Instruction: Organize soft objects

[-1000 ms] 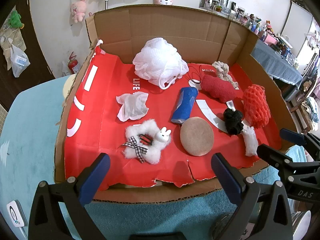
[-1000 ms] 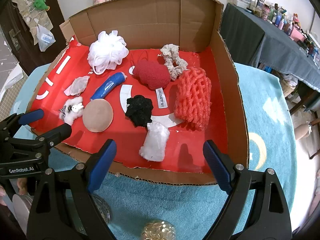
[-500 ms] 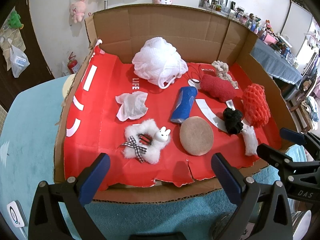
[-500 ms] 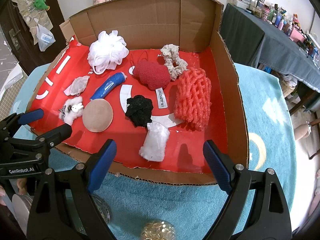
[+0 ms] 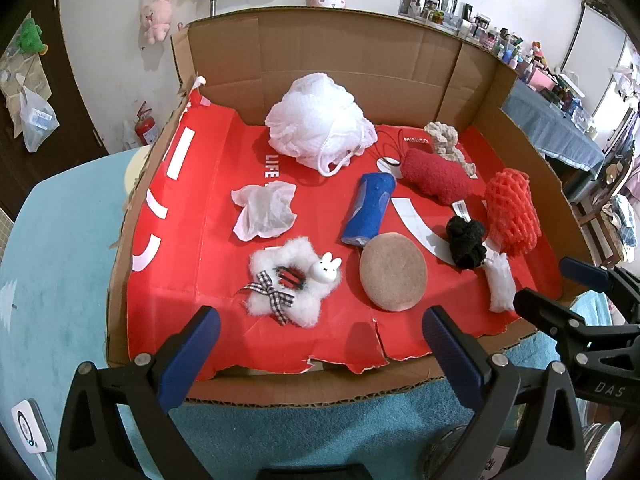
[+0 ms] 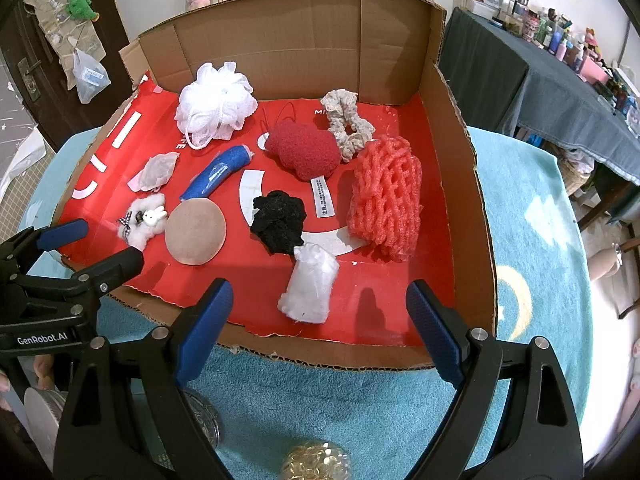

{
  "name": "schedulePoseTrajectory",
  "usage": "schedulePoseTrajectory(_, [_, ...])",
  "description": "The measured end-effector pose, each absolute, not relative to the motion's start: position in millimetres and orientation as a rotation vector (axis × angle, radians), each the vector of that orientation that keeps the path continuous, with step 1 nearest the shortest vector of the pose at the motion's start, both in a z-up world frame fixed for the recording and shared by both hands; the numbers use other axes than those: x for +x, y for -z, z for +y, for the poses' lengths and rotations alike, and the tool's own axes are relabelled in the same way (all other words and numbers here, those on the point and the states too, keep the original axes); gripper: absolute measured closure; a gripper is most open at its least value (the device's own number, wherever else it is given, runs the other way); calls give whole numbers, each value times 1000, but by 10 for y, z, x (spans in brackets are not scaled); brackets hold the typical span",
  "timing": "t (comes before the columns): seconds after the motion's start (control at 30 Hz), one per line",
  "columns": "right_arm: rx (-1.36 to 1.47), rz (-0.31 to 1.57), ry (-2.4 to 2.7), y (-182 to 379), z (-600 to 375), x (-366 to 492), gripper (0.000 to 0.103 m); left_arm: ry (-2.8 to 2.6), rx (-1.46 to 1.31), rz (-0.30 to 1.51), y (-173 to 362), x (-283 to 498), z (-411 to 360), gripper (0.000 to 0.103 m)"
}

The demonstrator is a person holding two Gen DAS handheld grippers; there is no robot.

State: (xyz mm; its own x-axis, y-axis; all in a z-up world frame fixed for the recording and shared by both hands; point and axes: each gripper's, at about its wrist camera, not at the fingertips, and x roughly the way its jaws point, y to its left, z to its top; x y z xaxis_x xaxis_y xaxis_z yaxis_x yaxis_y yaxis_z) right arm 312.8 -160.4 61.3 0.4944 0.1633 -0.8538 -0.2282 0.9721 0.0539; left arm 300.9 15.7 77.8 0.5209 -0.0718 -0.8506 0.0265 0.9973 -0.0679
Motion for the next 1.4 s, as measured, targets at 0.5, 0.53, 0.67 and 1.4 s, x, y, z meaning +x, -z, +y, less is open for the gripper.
schedulePoseTrajectory(0.5, [-72,1027,-237,-610,-1597,3130,14,62,-50,1022,-777,3009,157,0])
schedulePoseTrajectory(0.53, [-72,1027,-237,-608,-1596,3129,14,63,-51,1023,-775,3007,158,0])
schedulePoseTrajectory(0.67, [-72,1028,-237,-607,-1594,3129,14,63,-51,1022,-774,3005,160,0])
schedulePoseTrajectory(1.4, [-133,966,-206,-779,-1587,3074,14,34,-88,944,-1071,2855,235,0])
